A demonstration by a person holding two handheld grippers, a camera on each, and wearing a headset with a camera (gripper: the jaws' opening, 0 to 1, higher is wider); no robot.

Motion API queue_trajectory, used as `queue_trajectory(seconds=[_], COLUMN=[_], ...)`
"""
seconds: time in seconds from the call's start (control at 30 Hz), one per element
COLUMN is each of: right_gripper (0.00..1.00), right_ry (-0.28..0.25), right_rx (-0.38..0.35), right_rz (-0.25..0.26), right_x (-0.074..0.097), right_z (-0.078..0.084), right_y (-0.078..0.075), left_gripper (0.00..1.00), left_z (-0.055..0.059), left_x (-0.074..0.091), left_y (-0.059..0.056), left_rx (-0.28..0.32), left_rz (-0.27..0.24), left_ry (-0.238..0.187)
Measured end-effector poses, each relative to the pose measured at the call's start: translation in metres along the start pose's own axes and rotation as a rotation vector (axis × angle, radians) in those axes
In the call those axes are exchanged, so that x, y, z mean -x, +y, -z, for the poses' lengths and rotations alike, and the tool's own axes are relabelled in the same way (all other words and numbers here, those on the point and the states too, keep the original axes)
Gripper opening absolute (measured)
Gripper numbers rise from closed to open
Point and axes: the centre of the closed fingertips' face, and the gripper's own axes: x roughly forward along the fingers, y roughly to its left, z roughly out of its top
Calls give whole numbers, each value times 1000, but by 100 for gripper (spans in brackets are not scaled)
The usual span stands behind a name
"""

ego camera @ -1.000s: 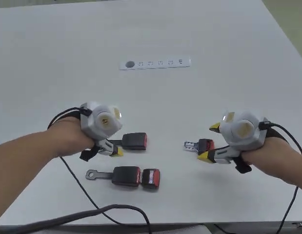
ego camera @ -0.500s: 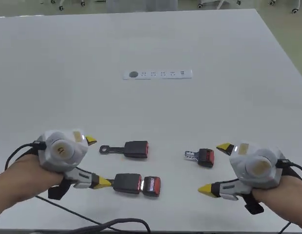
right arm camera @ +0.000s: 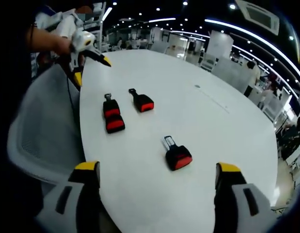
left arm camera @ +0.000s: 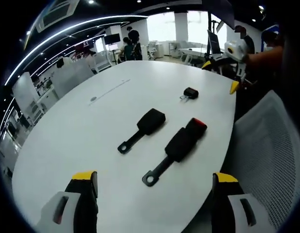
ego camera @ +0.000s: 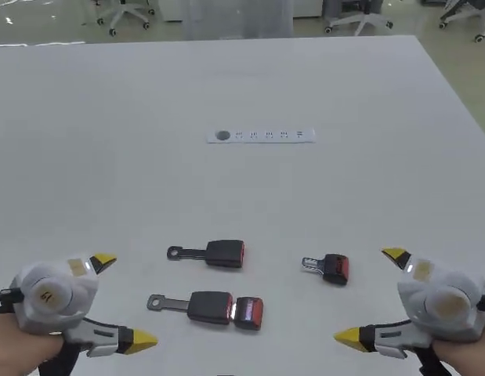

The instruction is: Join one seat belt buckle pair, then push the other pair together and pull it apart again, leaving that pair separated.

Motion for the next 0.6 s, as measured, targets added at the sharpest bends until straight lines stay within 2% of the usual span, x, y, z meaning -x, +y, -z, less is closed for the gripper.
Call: queue_trajectory(seconds=[0.2, 0.4, 0.47, 0.6], right_gripper=[98, 98, 100, 100], right_ry=[-7, -4, -8, -14], right_rx=[-17, -16, -8, -24], right_rz=[9, 8, 37, 29], right_x=[2, 0, 1, 2], right_z=[-5, -7, -8, -11], right_y=[2, 5, 1, 3], left_gripper=[100, 100, 100, 100], left_z=[-1, 3, 5, 7], left_x=[4, 6, 6, 9], left_y=[3, -1, -2, -4], left_rx=[17, 20, 31, 38], left_rz=[-26, -26, -23, -23], left_ry=[-4, 3, 5, 9])
